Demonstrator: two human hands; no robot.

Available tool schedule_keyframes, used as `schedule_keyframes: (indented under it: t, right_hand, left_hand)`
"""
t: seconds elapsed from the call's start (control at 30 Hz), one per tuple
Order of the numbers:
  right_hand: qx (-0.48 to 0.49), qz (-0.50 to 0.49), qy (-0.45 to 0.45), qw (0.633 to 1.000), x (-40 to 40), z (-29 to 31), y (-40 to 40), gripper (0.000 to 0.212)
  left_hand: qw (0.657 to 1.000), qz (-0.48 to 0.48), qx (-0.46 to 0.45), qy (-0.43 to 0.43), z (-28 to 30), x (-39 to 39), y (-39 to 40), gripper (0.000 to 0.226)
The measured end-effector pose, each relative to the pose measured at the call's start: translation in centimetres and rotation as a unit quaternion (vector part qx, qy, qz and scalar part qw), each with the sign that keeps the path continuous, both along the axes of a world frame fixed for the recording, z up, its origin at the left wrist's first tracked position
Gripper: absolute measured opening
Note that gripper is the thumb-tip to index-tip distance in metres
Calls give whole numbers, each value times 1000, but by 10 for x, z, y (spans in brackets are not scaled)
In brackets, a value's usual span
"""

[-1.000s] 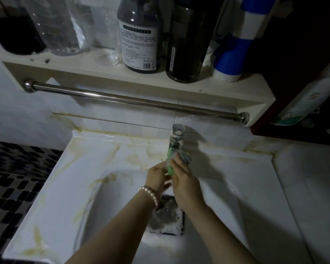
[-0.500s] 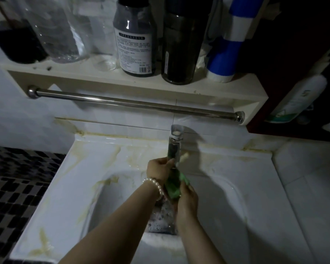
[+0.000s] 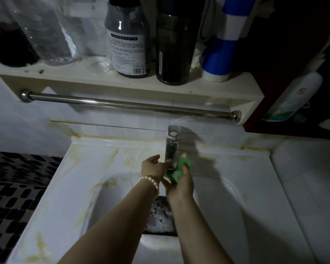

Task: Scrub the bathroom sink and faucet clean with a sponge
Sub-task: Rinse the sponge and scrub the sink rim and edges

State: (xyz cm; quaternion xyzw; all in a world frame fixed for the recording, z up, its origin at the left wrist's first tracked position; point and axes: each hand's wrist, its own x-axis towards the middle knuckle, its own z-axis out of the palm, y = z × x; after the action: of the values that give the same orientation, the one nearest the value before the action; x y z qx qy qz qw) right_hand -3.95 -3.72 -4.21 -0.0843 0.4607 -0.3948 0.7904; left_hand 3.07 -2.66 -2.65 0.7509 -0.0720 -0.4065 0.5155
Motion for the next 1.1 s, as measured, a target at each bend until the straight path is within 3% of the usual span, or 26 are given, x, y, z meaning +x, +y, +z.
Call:
schedule_keyframes:
  t: [0.03,0.07,0.13,0.17,0.2,0.3,0.43,0.57,0.63,0.7,0.73,0.83,0.9,0.97,1.03,1.1]
  right_hand:
    - [-71,7,98,993,-1,0,6,24]
    - [-168,31,207,963,-5,-1,13,25]
    - [-396,119,354,839,-12,-11,22,45]
    - [-468,156,375,784,-16,-17,19,53]
    - [-505,189,376,754,-18,-19,12,58]
    - [-523,259,332,741,-17,-17,-21,56]
    - [-476,224,373,764,7,-5,-58,44]
    - [-499,214,325,774,0,-20,-27,57]
    - [-528,244,325,746,-13,-27,-29,59]
    - [-529,273,382,707,-8,-23,-45,54]
    - [-504,259,396,722,-1,-19,-52,52]
    - [-380,159,375,830,17,-15,-54,44]
    - [-254,90,291,918,17,-18,-41,29]
    - [-107,32,141,984,4,-22,-28,16]
    - [-28,13,4,999,-9,-24,-14,19]
    - [-21,69,-21,997,-18,-23,1,18]
  left_hand:
    - [1000,2,-7,4,-1,-1,0,61]
    - [1000,4,-11,7,-2,-1,0,58]
    - [1000,11,-15,10,-2,-2,1,47]
    - [1000,13,-18,12,-2,-2,0,41]
    - [1000,14,-22,15,-2,-2,0,35]
    - [999,18,-35,15,0,-4,0,27]
    - [996,26,-69,45,3,-11,0,21]
    - [996,27,-69,50,3,-10,3,23]
    - [996,24,-64,51,1,-9,2,25]
    - [996,23,-68,60,2,-10,2,25]
    - [995,25,-71,64,2,-11,2,26]
    - [995,26,-74,65,4,-12,2,26]
    - [995,28,-71,59,3,-12,1,27]
    - [996,24,-67,47,3,-11,2,28]
    - [997,6,-62,36,2,-10,2,28]
    - [998,-8,-57,30,2,-9,3,27]
